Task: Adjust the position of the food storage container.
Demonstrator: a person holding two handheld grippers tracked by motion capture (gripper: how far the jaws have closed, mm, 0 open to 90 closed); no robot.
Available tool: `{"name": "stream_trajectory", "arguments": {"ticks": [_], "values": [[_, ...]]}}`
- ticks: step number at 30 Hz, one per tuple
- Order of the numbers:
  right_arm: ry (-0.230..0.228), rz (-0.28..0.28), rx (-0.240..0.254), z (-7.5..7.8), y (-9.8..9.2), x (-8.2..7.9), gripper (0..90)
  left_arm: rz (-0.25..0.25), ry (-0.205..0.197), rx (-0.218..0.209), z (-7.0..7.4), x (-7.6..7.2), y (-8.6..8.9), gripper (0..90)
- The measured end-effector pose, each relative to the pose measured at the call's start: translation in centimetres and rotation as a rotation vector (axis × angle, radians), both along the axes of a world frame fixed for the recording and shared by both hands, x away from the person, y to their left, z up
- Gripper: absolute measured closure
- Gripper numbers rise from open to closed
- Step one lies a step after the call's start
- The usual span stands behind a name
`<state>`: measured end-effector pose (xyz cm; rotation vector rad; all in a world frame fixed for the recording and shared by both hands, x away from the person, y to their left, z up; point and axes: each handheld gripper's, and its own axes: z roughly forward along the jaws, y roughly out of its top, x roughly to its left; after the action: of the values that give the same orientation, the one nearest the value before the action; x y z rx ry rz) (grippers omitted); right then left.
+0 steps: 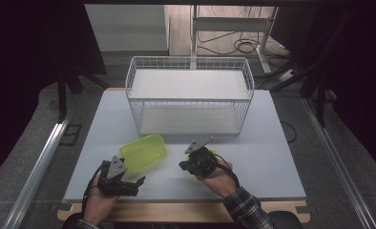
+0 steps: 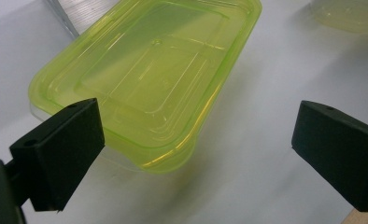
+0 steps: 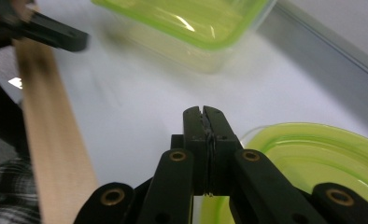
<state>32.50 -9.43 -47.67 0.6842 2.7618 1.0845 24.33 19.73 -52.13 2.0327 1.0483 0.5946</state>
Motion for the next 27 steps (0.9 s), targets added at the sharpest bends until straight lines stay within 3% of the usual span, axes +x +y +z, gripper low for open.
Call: {"name": "stream_trajectory", "arguments": {"ticks": [5,18,27], "values": [[-0.002,-0.035,-0.006,-0.1,-0.9,0.5,88.6,0.004,0.001,-0.004,0.0,0.0,0.0,2.1],[-0.012,-0.193,0.005,0.0,-7.6,1.8,88.3,0.010,0.008,-0.006,0.0,0.1,0.0,2.2],[-0.023,-0.303,0.012,0.0,-11.6,2.7,88.0,0.026,0.036,-0.039,0.1,0.1,0.2,2.4]]}}
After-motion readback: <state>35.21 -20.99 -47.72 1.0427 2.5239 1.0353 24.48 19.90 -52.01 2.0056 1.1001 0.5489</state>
